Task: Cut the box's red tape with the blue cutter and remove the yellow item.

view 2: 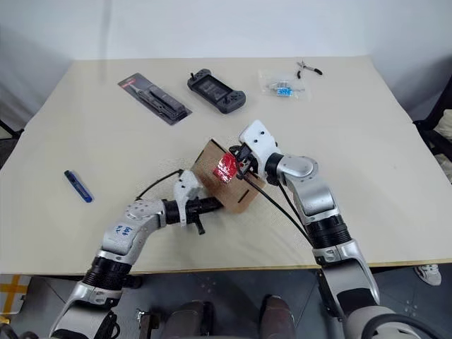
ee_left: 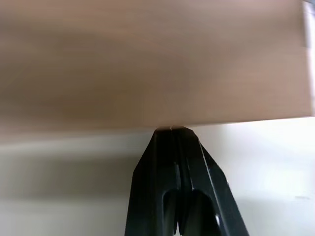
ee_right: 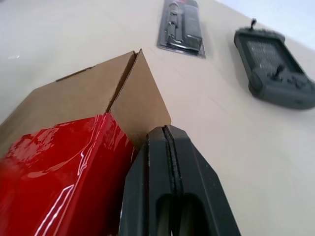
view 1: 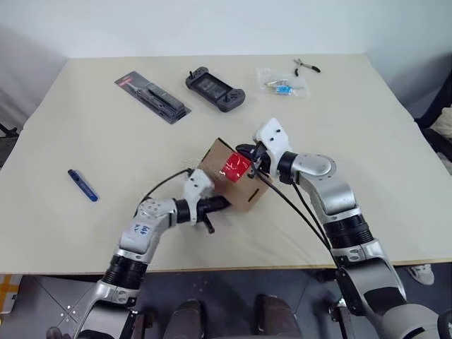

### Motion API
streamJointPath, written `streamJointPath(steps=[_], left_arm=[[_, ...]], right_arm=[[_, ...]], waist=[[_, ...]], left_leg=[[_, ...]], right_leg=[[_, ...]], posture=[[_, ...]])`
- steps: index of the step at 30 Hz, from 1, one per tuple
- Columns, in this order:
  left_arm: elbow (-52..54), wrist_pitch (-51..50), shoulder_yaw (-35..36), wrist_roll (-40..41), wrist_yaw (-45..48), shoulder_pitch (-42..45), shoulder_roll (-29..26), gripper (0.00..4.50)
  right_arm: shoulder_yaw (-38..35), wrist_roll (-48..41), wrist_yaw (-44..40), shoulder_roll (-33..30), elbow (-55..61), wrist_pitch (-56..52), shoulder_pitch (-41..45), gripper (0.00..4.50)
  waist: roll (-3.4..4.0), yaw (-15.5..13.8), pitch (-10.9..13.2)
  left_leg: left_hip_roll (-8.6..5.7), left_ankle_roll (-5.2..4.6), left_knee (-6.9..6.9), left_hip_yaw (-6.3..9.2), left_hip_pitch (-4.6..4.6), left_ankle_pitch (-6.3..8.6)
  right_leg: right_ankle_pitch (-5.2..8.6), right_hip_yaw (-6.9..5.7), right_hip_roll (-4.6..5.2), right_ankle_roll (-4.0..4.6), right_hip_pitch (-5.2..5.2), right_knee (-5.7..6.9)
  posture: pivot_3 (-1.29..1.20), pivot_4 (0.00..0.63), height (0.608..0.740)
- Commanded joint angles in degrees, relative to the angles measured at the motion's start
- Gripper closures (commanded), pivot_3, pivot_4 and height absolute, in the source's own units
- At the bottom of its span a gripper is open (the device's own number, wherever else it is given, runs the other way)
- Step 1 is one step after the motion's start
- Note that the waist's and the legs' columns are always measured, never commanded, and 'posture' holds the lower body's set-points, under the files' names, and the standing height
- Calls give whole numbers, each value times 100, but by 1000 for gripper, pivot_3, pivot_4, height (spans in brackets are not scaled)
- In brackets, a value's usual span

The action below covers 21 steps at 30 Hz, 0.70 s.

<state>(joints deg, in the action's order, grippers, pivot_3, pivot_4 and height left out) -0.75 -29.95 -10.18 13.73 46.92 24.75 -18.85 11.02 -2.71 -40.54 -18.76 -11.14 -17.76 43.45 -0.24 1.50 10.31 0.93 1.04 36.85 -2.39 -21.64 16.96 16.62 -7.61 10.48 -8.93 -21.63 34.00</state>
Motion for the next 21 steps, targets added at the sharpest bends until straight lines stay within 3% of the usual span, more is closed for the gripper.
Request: streamJointPath(steps=[1, 6, 9, 15, 17, 21], left_arm=[[545, -101, 130, 286, 170, 147, -132, 4475], [857, -570, 442, 578, 230, 76, -512, 4475], [944, -824, 761, 774, 152, 38, -741, 4475], [178, -355, 1419, 577, -332, 342, -970, 4475], [-387, 188, 1540, 351, -500, 600, -1039, 4475], [-2554, 1687, 1599, -140, -1027, 1841, -875, 4475]], right_arm=[[1, 308, 205, -136, -268, 546, 14, 4500], [-516, 737, 1358, -352, -907, 1330, 382, 4500], [-908, 594, 1535, -582, -702, 1263, 359, 4500], [-1521, -222, 787, -1197, 713, 21, -410, 4500], [-1633, -506, 313, -1642, 1334, -544, -883, 4500], [-1771, -744, -671, -3051, 2475, -1500, -2180, 4500]], waist=[[0, 1, 0], [-2, 6, 2], [-2, 0, 3], [-4, -42, 4], [-4, -117, 5], [-7, -316, 7]], left_leg=[[0, 0, 2, 0, 0, 0], [0, 0, 8, 0, -3, 0], [0, 0, 8, 0, -4, 0], [1, 0, 7, 4, -5, 1], [0, -1, 11, 5, -6, 2], [-5, -20, 41, 4, -37, 12]], right_leg=[[0, 1, 0, 0, 0, 0], [0, 2, 1, 0, 0, 0], [0, 2, 1, 0, 0, -1], [0, -1, 1, 0, 2, -2], [0, -2, 0, 0, 3, -4], [0, -3, 1, -1, -3, -20]], posture=[[0, 150, 740], [0, 150, 740], [0, 150, 740], [0, 150, 740], [0, 150, 740], [0, 150, 740]])
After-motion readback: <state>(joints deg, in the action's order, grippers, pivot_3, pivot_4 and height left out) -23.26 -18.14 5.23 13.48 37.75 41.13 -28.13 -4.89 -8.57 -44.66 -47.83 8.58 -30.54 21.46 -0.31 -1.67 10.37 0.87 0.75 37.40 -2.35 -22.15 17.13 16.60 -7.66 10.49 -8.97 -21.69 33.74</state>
